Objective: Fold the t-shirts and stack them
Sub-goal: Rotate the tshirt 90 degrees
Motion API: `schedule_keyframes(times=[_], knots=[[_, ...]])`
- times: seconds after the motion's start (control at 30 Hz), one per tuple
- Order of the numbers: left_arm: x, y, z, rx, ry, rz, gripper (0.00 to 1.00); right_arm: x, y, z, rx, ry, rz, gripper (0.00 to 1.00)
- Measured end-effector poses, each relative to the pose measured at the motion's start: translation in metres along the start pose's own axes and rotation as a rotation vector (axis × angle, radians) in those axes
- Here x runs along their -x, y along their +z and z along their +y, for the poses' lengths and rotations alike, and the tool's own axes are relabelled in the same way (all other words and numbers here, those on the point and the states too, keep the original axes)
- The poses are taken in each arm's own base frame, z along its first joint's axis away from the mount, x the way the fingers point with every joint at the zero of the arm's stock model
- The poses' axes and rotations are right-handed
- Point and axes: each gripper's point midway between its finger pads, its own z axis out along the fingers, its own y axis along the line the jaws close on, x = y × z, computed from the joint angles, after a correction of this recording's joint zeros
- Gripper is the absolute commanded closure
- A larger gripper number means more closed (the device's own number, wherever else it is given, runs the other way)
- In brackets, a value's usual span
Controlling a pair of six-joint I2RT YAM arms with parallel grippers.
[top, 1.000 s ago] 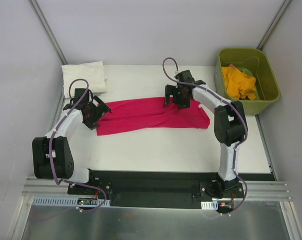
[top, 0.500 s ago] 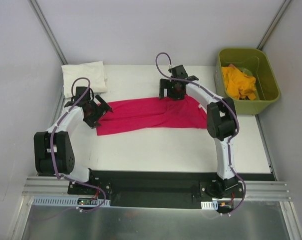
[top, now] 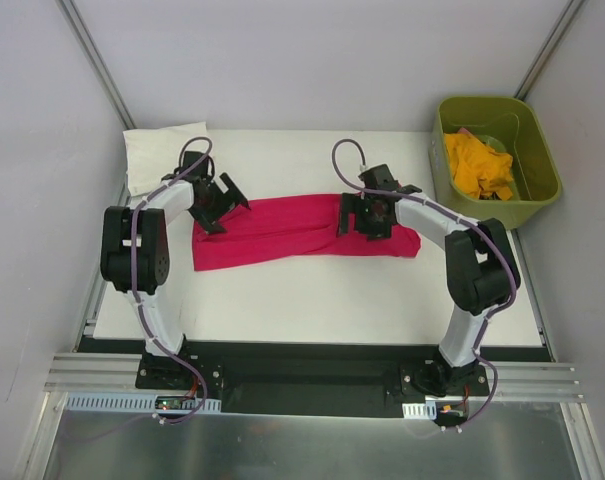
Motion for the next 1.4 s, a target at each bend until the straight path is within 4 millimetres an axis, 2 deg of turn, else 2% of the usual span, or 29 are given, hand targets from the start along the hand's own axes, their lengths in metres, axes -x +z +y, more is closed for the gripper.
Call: schedule_keyframes(times=[0.1,0.2,0.3,0.4,0.53,0.6,0.73,0.83,0.9,0.97,1.03,1.1,1.23,1.4], knots=[[-0.011,0.016,0.012,0.026,-0.016,0.056,0.01,-0.01,0.005,-0.011,-0.03,0.022,0.026,0.03],[-0.017,0.014,0.011,0.005,-0.016,0.068,0.01,-0.008,0.011,-0.021,-0.052,0.044,0.03,0.03],[-0.038,0.009,0.016,0.0,0.002,0.082,0.01,0.001,0.019,-0.033,-0.08,0.078,0.044,0.03],[-0.076,0.002,0.017,-0.003,0.034,0.132,0.01,0.026,0.028,-0.037,-0.093,0.088,0.02,0.03],[-0.14,-0.007,0.012,-0.012,0.09,0.234,0.01,0.07,0.046,-0.033,-0.079,0.087,-0.016,0.03],[-0.174,-0.01,0.007,-0.02,0.113,0.3,0.01,0.101,0.061,-0.024,-0.047,0.078,-0.052,0.03],[-0.229,-0.016,-0.007,-0.027,0.193,0.386,0.01,0.156,0.086,0.002,0.047,0.051,-0.132,0.03],[-0.258,-0.021,-0.021,-0.043,0.273,0.427,0.01,0.177,0.093,0.016,0.107,0.035,-0.17,0.03],[-0.267,-0.025,-0.039,-0.076,0.314,0.433,0.01,0.177,0.093,0.02,0.132,0.029,-0.164,0.03],[-0.267,-0.03,-0.061,-0.125,0.342,0.419,0.01,0.175,0.089,0.024,0.158,0.01,-0.165,0.03],[-0.264,-0.034,-0.078,-0.17,0.359,0.4,0.01,0.162,0.082,0.023,0.159,-0.012,-0.136,0.03],[-0.261,-0.036,-0.086,-0.195,0.367,0.386,0.01,0.152,0.071,0.021,0.15,-0.037,-0.122,0.03],[-0.261,-0.038,-0.079,-0.189,0.371,0.378,0.01,0.139,0.034,0.022,0.142,-0.091,-0.115,0.03],[-0.26,-0.055,-0.059,-0.174,0.375,0.349,0.01,0.128,-0.012,0.028,0.158,-0.13,-0.155,0.03]])
